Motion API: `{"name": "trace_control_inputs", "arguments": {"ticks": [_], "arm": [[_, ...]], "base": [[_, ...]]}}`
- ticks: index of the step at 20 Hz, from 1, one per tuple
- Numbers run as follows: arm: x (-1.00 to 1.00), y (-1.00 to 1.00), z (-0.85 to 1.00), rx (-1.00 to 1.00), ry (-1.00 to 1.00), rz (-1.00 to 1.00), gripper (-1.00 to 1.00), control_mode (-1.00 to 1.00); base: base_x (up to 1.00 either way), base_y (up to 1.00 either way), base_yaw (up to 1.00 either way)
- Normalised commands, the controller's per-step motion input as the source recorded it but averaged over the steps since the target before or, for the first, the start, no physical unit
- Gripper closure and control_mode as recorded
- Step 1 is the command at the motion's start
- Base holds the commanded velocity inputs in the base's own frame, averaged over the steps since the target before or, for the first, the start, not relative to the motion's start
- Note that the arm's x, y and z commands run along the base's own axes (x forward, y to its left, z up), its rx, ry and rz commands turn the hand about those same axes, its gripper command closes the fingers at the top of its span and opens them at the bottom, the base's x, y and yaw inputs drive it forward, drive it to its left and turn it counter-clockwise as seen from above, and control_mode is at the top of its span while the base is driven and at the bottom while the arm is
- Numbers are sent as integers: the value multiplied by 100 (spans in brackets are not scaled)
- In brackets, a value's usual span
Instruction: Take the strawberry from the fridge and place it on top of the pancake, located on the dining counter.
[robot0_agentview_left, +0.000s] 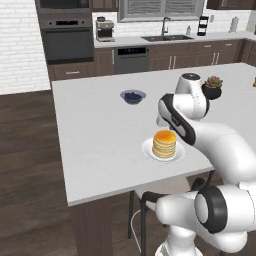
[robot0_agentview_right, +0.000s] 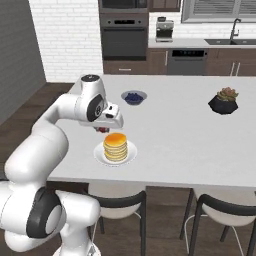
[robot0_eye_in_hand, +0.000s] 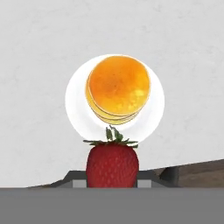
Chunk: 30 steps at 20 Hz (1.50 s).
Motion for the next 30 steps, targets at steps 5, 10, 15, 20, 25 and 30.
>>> {"name": "trace_control_inputs", "arguments": {"ticks": [5, 10, 15, 20, 25, 30], "arm": [[28, -10, -32, 0, 0, 0, 100, -100], [27, -12, -17, 0, 1, 0, 100, -100], [27, -6, -18, 0, 1, 0, 100, -100], [29, 0, -16, 0, 0, 0, 100, -100], [24, 0, -19, 0, 0, 0, 100, -100], [10, 0, -20, 0, 0, 0, 100, -100]], "base": [[0, 0, 0], [0, 0, 0], [0, 0, 0], [0, 0, 0], [0, 0, 0], [0, 0, 0]]}}
